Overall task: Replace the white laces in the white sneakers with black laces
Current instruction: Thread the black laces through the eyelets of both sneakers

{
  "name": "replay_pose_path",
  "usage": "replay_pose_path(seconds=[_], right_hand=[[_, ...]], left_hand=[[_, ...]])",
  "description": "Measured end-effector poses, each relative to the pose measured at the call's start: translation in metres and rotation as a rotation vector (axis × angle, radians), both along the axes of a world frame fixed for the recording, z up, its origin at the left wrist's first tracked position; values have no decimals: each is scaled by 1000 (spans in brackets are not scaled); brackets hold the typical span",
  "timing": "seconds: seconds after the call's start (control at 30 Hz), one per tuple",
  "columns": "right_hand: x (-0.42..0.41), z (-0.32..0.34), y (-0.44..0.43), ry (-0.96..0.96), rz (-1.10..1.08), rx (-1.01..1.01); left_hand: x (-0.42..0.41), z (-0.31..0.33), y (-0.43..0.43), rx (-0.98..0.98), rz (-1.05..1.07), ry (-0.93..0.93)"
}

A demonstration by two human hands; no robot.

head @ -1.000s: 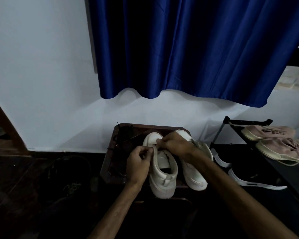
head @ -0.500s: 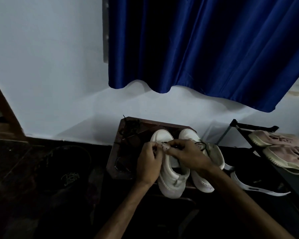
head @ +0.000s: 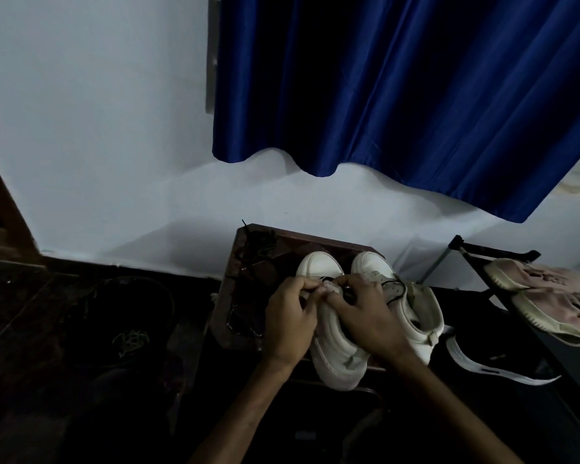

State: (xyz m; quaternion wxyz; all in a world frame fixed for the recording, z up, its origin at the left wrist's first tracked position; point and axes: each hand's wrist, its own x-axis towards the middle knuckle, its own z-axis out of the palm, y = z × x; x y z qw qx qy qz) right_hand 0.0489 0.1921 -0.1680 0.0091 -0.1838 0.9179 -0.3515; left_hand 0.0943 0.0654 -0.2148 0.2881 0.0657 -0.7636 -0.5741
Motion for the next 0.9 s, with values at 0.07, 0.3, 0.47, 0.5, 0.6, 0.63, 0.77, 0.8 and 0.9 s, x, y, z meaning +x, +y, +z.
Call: replay_pose_path(seconds=[0.07, 0.3, 0.47, 0.5, 0.6, 0.63, 0.77, 0.8, 0.9], right_hand=[[0, -1, 2, 3, 20, -42], [-1, -7, 4, -46, 8, -186], [-3, -12, 3, -23, -24, -198], [-3, -12, 2, -15, -30, -183], [-2, -10, 1, 20, -39, -143], [-1, -9, 1, 31, -43, -131], [-2, -10, 1, 66, -38, -57], [0, -10, 1, 84, -39, -50], [5, -6, 0, 106, -51, -33]], left_hand=[[-1, 0, -1, -19, 14, -6], [14, -2, -31, 1000, -12, -7], [22, 14, -64, 1555, -111, 242], [22, 17, -66, 1525, -90, 202], [20, 22, -58, 648, 34, -38], [17, 20, -51, 264, 28, -83], [6, 13, -19, -264, -87, -113], [3, 10, -16, -285, -71, -101], [0, 1, -20, -307, -58, -116]])
